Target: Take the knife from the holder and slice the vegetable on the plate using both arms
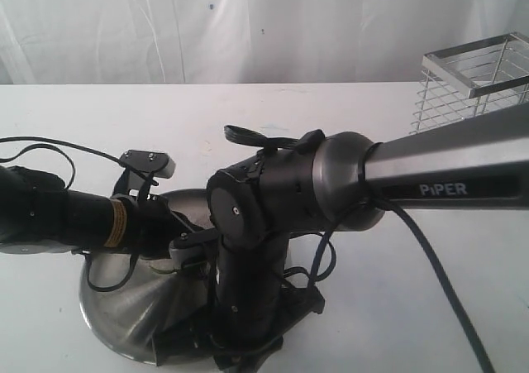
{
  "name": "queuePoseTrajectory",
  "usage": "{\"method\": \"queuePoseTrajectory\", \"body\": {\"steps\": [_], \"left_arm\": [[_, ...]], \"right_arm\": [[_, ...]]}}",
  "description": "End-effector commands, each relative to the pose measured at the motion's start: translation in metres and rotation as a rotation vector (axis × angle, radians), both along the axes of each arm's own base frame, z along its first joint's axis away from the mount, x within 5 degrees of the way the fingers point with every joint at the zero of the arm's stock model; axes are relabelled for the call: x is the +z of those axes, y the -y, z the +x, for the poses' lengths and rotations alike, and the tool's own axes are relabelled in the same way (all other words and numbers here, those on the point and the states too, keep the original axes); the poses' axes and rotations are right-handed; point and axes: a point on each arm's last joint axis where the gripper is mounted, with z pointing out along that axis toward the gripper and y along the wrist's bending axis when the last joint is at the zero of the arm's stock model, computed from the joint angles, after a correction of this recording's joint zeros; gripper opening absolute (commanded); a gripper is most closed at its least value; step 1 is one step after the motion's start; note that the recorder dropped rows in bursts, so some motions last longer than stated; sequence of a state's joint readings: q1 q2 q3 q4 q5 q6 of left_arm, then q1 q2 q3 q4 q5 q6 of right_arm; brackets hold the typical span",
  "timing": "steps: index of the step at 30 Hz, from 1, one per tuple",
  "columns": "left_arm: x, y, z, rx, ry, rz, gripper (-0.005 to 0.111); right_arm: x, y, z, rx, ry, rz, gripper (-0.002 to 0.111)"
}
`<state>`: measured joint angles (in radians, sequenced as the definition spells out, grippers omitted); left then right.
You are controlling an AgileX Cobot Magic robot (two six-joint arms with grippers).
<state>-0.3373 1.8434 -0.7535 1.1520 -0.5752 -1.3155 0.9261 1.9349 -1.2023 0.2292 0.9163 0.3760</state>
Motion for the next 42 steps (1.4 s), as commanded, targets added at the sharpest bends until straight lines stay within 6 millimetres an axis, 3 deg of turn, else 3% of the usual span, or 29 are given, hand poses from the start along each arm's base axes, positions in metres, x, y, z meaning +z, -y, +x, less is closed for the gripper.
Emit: {"method": "queuePoseTrajectory", "body": {"steps": [1, 10, 19, 21, 28, 33, 38, 42], "left_arm": [[-0.03, -0.018, -0.013, 0.008, -0.098, 0.226, 0.0], [-0.03, -0.018, -0.013, 0.008, -0.098, 0.226, 0.0], [-0.024, -0.014, -0.011, 0.037, -0.085, 0.149, 0.0], [-0.014, -0.013, -0.009, 0.047, -0.038, 0.131, 0.0], [0.057, -0.016, -0.01, 0.121, 0.172, 0.019, 0.0], [0.101, -0.027, -0.022, 0.209, 0.26, -0.011, 0.0], [0.135, -0.043, -0.038, 0.293, 0.337, 0.032, 0.0], [0.154, -0.064, -0.054, 0.355, 0.392, 0.207, 0.0]], "right_arm": [[-0.004, 0.012, -0.008, 0.032, -0.08, -0.09, 0.0], [-0.005, 0.008, -0.028, 0.093, -0.111, -0.128, 0.0], [-0.006, 0.006, -0.023, 0.103, -0.056, -0.1, 0.0], [-0.004, 0.007, -0.022, 0.117, -0.037, -0.108, 0.0], [0.006, 0.006, -0.018, 0.147, 0.025, -0.068, 0.0], [0.027, 0.012, -0.013, 0.158, 0.077, -0.012, 0.0], [0.054, 0.025, -0.005, 0.179, 0.123, 0.057, 0.0], [0.069, 0.035, -0.004, 0.234, 0.122, 0.092, 0.0]]}}
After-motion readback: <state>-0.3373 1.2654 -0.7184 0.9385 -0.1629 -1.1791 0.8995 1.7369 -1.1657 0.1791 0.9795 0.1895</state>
